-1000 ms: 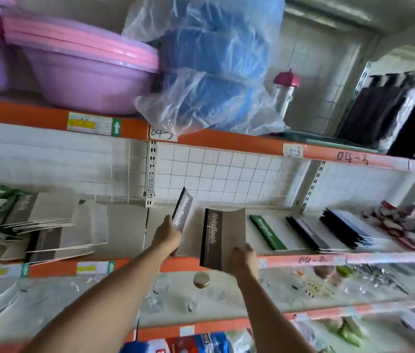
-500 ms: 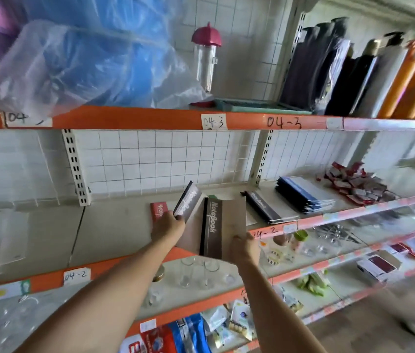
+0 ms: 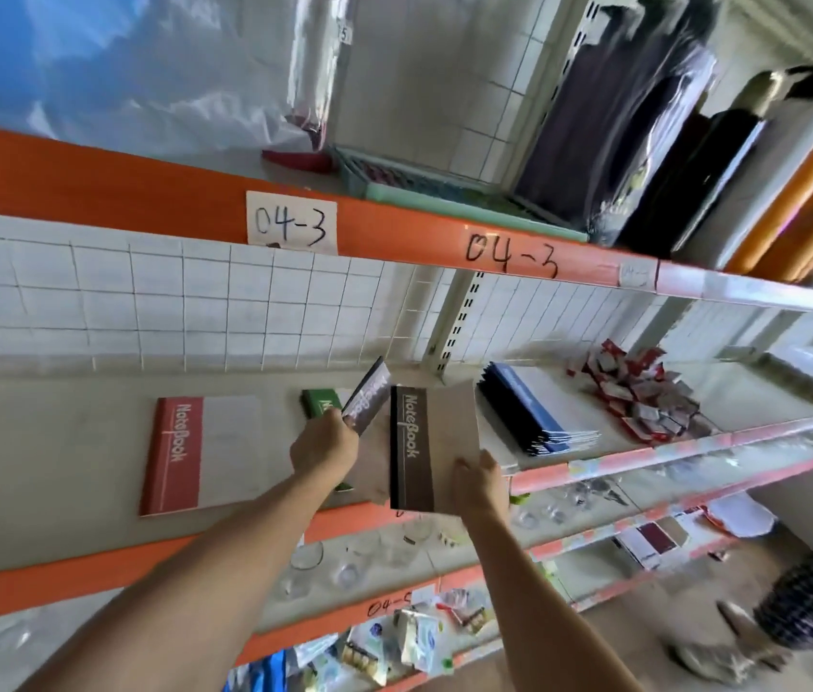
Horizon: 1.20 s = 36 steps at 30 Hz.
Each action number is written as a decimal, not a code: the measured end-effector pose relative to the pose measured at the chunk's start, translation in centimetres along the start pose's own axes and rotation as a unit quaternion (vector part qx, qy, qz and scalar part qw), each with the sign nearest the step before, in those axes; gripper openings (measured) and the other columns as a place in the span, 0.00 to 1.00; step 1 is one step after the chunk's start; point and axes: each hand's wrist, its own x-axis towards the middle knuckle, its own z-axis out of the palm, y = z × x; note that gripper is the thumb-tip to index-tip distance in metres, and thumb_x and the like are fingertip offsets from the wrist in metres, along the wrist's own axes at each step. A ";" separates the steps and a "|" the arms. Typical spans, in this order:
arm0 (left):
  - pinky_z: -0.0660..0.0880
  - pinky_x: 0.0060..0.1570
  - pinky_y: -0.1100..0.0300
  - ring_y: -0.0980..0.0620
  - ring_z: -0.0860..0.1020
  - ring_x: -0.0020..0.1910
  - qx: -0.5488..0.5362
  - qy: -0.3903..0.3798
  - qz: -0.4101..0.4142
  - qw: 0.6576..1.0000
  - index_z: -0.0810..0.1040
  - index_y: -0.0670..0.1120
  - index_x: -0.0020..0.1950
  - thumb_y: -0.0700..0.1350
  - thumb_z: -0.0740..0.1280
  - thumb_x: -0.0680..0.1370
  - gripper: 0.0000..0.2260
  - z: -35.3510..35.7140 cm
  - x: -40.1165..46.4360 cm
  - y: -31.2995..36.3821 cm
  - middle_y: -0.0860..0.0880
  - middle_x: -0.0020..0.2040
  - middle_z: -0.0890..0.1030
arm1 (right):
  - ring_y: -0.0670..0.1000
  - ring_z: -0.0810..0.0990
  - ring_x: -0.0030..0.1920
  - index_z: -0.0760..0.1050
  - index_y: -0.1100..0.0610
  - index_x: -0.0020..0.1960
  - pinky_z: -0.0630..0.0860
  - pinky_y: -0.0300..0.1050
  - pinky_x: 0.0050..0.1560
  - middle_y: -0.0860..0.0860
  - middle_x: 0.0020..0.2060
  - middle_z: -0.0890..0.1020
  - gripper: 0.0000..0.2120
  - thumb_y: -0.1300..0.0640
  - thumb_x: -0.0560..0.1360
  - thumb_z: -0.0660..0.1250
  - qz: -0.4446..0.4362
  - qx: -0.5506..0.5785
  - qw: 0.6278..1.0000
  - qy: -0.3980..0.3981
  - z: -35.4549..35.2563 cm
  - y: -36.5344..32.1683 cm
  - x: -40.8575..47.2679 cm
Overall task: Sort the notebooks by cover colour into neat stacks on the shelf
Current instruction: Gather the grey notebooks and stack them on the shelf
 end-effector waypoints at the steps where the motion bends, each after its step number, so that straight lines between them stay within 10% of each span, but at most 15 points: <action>1: 0.73 0.49 0.52 0.40 0.79 0.56 0.003 -0.001 -0.004 1.000 0.77 0.45 0.59 0.49 0.58 0.83 0.13 0.6 0.2 0.4 0.41 0.57 0.81 | 0.59 0.79 0.45 0.75 0.58 0.53 0.73 0.47 0.44 0.59 0.44 0.81 0.09 0.63 0.74 0.61 -0.006 -0.019 1.000 -0.005 -0.2 0.4 0.7; 16: 0.75 0.47 0.52 0.41 0.80 0.53 0.037 0.087 -0.072 0.993 0.76 0.44 0.60 0.48 0.59 0.83 0.12 1.0 3.4 4.3 0.42 0.55 0.81 | 0.58 0.80 0.48 0.69 0.55 0.58 0.75 0.49 0.47 0.56 0.50 0.82 0.15 0.54 0.73 0.66 -0.065 -0.163 0.984 -0.010 -3.6 0.7 10.4; 26: 0.77 0.50 0.53 0.41 0.80 0.52 0.051 0.114 -0.098 0.987 0.74 0.44 0.58 0.50 0.59 0.83 0.12 2.3 3.4 8.6 0.43 0.55 0.81 | 0.59 0.71 0.64 0.73 0.59 0.67 0.72 0.48 0.60 0.61 0.65 0.72 0.20 0.56 0.77 0.61 -0.189 -0.385 0.894 -0.133 -2.9 0.6 16.1; 36: 0.78 0.25 0.54 0.43 0.81 0.36 -0.031 0.062 -0.088 0.994 0.71 0.49 0.61 0.46 0.63 0.79 0.10 7.9 1.7 14.0 0.44 0.51 0.80 | 0.59 0.69 0.66 0.68 0.59 0.69 0.72 0.51 0.64 0.59 0.65 0.72 0.23 0.60 0.75 0.67 -0.302 -0.333 0.876 -0.173 -2.9 1.8 18.9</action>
